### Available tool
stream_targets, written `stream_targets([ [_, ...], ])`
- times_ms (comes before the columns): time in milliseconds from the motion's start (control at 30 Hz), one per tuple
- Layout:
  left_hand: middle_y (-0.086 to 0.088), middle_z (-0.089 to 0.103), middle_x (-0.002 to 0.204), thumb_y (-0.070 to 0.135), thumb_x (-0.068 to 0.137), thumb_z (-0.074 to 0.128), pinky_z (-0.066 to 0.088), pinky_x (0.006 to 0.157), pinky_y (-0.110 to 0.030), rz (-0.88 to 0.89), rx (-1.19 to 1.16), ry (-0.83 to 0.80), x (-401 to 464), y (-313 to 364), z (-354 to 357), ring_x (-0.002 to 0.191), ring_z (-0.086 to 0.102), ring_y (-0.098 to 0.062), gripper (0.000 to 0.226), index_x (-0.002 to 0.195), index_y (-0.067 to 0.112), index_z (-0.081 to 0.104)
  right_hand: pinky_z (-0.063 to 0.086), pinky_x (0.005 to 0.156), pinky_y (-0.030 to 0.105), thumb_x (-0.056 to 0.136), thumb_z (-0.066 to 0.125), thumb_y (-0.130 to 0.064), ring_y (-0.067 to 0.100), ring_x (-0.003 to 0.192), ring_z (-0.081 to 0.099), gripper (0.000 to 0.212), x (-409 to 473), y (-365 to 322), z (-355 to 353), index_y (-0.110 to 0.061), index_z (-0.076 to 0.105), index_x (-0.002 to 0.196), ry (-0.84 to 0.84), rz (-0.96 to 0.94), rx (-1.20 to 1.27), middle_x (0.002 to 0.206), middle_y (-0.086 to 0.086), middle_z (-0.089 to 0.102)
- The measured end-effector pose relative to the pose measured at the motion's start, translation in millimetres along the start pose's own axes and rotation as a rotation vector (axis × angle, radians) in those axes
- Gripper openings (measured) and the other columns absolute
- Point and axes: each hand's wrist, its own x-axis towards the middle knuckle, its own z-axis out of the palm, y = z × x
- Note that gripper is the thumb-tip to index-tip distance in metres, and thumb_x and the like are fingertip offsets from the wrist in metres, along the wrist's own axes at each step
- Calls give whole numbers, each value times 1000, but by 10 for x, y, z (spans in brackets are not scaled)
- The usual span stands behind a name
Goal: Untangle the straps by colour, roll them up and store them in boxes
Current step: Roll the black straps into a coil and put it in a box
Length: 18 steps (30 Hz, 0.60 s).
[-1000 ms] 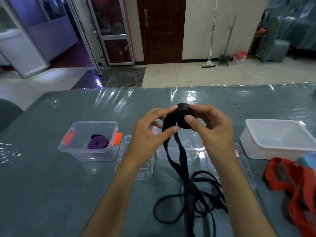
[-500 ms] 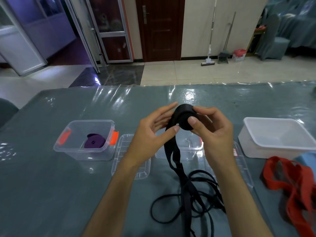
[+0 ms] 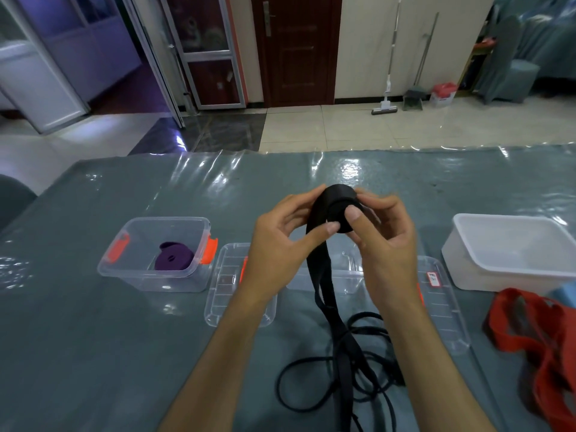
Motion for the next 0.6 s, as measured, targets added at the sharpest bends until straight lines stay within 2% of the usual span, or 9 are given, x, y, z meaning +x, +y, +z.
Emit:
stream_targets([
  [67, 8, 75, 128, 21, 87, 88, 54, 104, -22, 32, -3, 22, -5, -14, -27, 122, 71, -16, 52, 134, 36, 70, 60, 96, 41, 85, 88, -37, 29, 117, 73, 20, 62, -49, -27, -30, 71, 93, -22, -44, -73, 115, 4, 77],
  [133, 6, 76, 124, 24, 87, 88, 55, 103, -24, 56, -40, 60, -6, -20, -39, 121, 72, -19, 44, 125, 40, 72, 61, 94, 47, 87, 86, -40, 30, 112, 74, 22, 91, -64, -64, -32, 72, 101, -60, -62, -138, 112, 4, 76],
  [167, 4, 77, 122, 24, 88, 87, 55, 103, -25, 65, -54, 77, -5, -24, -36, 120, 72, -21, 38, 120, 38, 73, 63, 92, 49, 91, 83, -36, 30, 111, 74, 22, 93, -53, -83, -32, 73, 109, -94, -62, -168, 112, 2, 76],
  [233, 0, 77, 124, 21, 91, 84, 56, 104, -30, 87, -64, 98, -13, -44, -24, 122, 72, -24, 26, 115, 30, 77, 65, 89, 45, 95, 78, -29, 26, 109, 75, 22, 78, -29, -119, -31, 74, 116, -161, -43, -205, 115, -1, 76],
  [333, -3, 75, 131, 17, 96, 79, 56, 106, -37, 110, -37, 103, -15, -62, -33, 126, 69, -27, 16, 112, 18, 80, 63, 91, 37, 89, 82, -23, 26, 111, 76, 15, 56, -28, -155, -27, 76, 102, -208, -9, -231, 115, 3, 79],
  [400, -2, 74, 130, 16, 97, 78, 56, 104, -33, 130, -11, 93, -3, -42, -38, 126, 69, -27, 15, 111, 17, 81, 63, 91, 39, 87, 83, -21, 26, 110, 77, 17, 57, -43, -169, -25, 76, 101, -202, -14, -237, 113, 5, 80],
  [500, -1, 73, 126, 14, 95, 79, 56, 103, -30, 116, 5, 65, 10, -5, -44, 124, 69, -25, 21, 114, 21, 81, 62, 94, 41, 92, 80, -16, 26, 110, 77, 25, 94, -74, -155, -22, 76, 116, -187, -89, -252, 114, 6, 79],
  [600, 0, 72, 125, 20, 92, 80, 56, 107, -41, 54, 1, 30, -2, 7, -68, 123, 70, -28, 33, 123, 33, 79, 59, 99, 38, 95, 77, -4, 26, 114, 74, 28, 115, -74, -128, -15, 74, 121, -188, -156, -278, 117, 14, 75],
])
